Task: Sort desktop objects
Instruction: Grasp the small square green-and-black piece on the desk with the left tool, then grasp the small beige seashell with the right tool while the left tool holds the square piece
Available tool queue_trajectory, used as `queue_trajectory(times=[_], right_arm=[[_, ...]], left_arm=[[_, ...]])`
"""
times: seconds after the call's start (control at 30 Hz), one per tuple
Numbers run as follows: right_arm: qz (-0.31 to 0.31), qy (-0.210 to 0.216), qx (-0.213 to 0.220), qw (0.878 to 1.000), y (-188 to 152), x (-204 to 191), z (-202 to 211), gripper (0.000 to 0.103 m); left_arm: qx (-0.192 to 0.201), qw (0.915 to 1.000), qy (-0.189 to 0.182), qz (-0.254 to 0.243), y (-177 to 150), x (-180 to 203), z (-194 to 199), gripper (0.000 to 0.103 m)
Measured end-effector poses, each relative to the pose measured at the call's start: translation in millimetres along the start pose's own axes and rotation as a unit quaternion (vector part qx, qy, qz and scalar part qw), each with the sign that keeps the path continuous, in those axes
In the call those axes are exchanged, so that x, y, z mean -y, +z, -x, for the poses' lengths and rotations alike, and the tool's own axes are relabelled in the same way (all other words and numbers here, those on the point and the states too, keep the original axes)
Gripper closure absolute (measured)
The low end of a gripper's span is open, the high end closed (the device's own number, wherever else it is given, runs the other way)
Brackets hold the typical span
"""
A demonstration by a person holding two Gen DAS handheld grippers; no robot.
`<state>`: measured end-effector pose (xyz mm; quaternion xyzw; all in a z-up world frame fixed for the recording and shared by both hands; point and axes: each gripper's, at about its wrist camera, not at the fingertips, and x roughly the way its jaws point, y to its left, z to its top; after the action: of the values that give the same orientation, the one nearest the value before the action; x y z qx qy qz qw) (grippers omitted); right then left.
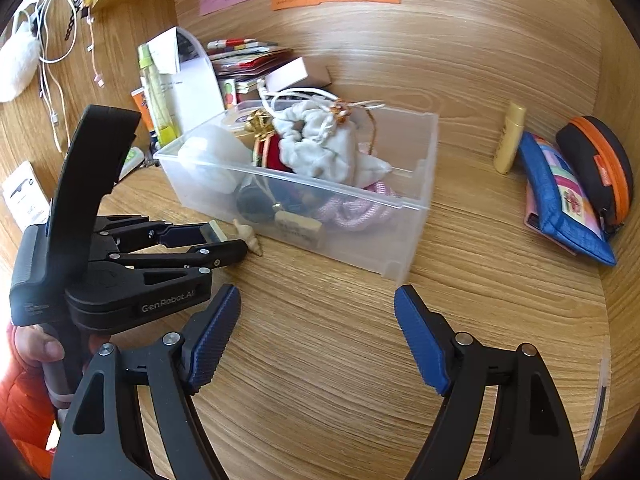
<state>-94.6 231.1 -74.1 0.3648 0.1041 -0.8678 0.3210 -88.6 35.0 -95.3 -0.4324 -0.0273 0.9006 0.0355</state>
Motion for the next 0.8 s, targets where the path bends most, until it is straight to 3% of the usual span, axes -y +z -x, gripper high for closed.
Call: queue_trajectory(times=[0.17,0.23,0.43,0.8], right_arm=[[0.021,0.021,-0.006,1.000,4,-12,-11,0.027],[0.030,0.023,-0.004,0.999,6,-20,-14,0.040],[0.056,0.041,-0.030,0.997,17,-48,-39,0.059],[0.071,0.029,-0.069,0.995,33,-64,-81,0.076]], left_arm=[[0.010,0.9999,0.002,0.001,-10,-15,14,0.067],[0.014,0.9999,0.009,0.004,-11,-22,17,0.067],[0.021,0.9994,0.017,0.023,-11,-52,22,0.067],[0.028,0.9989,-0.008,0.036,-8,-75,27,0.067]])
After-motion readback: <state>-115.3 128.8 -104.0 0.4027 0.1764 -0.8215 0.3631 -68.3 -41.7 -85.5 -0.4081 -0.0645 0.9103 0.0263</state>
